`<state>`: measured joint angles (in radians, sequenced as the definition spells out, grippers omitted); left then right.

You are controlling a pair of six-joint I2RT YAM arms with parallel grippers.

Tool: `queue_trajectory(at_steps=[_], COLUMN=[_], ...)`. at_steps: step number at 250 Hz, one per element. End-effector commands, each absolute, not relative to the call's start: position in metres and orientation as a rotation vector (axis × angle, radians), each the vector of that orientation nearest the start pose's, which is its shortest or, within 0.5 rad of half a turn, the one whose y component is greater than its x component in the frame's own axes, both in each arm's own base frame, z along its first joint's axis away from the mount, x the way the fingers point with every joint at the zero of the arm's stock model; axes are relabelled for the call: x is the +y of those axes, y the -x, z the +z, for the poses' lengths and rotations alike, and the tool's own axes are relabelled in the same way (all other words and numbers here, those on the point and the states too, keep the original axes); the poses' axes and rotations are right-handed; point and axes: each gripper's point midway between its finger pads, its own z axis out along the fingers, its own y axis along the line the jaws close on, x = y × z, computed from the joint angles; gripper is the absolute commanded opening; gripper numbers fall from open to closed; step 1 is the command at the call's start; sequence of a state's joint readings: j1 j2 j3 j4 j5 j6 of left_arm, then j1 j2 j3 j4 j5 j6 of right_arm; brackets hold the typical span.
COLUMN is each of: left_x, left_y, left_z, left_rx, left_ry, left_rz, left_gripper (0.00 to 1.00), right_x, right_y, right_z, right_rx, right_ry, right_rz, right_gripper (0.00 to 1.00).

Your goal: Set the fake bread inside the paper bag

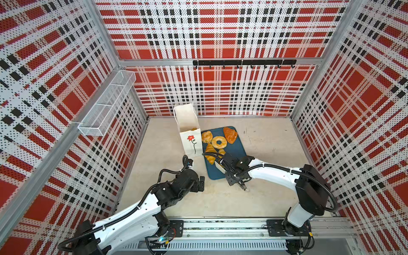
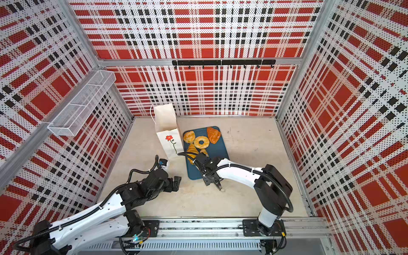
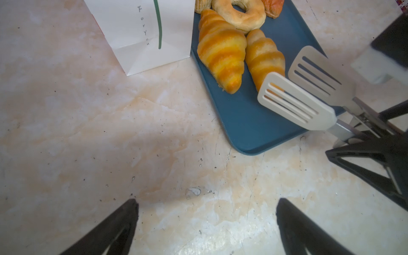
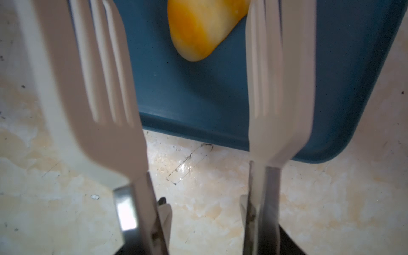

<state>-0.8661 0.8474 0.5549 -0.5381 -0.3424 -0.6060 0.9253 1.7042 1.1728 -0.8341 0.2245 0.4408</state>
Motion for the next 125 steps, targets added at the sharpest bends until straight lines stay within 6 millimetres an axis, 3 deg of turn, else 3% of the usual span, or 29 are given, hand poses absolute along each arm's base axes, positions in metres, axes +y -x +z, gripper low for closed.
queue_trajectory(at_steps=[1, 58, 125], left_x=[-0.160, -0.163, -0.161], left_y=[-0.213, -0.211, -0.207], left_z=[0.130, 0.132, 0.134], left_rx=[2.327, 2.322, 2.310], left_ry=[-0.123, -0.135, -0.126], left_rz=[-0.317, -0.324, -0.339], left_gripper=[0.99, 0.99, 0.99], right_x=[0.253, 0.245, 0.220], right_y=[-0.251, -0.258, -0.254], right_z=[0.072, 0.066, 0.056], right_rx=[2.741, 2.737, 2.777], right_ry=[0.570, 0.585, 0.586], right_rz=[-0.134, -0.265, -0.367], right_gripper=[0.58, 0.57, 0.55])
